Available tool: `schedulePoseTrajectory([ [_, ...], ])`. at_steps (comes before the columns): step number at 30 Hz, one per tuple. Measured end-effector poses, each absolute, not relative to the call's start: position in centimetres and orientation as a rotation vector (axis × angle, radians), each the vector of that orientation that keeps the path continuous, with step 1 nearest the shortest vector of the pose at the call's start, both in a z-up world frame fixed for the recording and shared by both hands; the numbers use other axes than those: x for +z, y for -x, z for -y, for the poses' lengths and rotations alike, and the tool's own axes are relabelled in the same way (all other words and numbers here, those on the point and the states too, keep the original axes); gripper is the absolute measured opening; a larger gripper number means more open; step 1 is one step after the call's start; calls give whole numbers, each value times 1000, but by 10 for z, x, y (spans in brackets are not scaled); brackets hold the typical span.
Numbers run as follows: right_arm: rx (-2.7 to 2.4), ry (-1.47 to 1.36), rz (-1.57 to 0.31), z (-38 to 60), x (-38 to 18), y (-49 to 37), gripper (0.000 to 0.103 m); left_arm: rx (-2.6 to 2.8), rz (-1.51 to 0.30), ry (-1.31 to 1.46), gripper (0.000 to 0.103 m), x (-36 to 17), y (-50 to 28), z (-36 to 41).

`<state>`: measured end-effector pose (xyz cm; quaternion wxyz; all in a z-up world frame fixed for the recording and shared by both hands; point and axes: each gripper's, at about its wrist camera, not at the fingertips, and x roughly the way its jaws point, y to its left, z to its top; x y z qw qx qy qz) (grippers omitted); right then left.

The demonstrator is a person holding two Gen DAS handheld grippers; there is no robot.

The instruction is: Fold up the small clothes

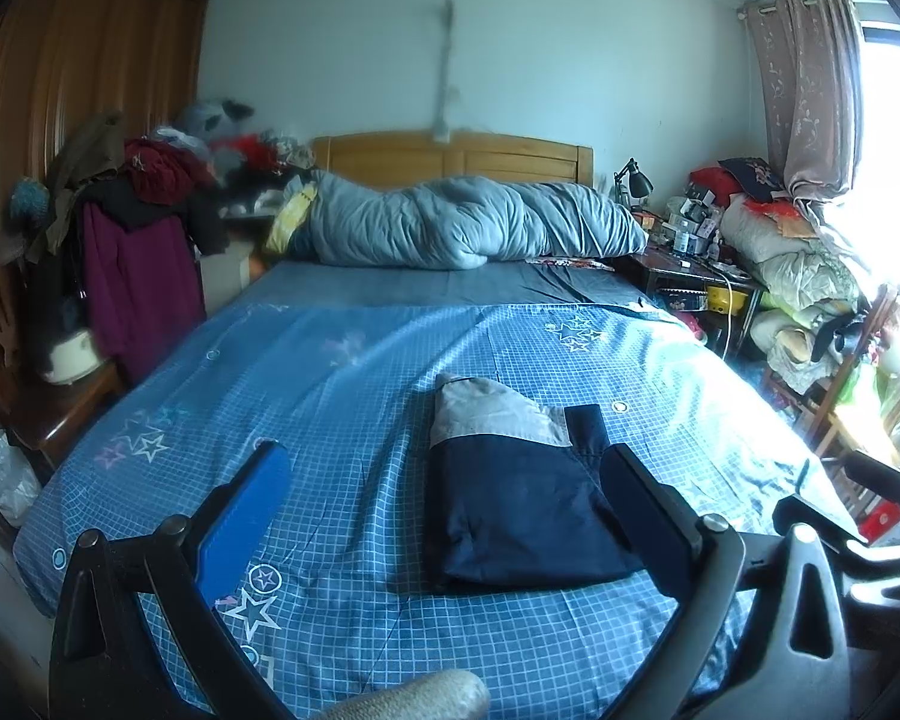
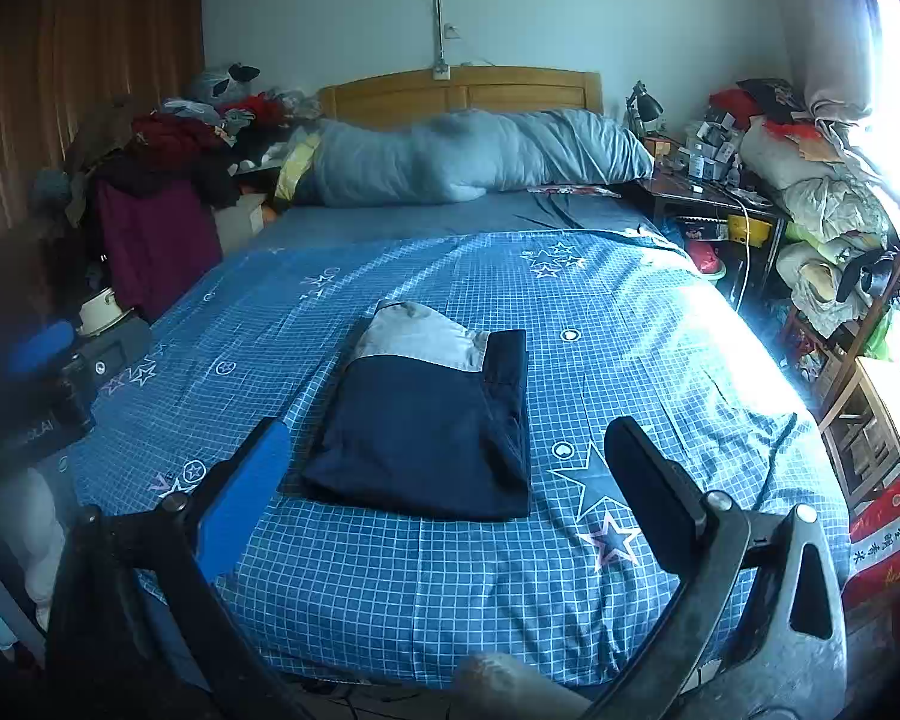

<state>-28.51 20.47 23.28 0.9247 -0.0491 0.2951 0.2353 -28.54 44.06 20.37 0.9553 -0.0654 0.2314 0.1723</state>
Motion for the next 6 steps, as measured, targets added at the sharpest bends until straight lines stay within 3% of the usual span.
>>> schedulePoseTrajectory([
  [6,476,90,-594,-202,233,285,103,355,-456,122,103,205,286,-439],
])
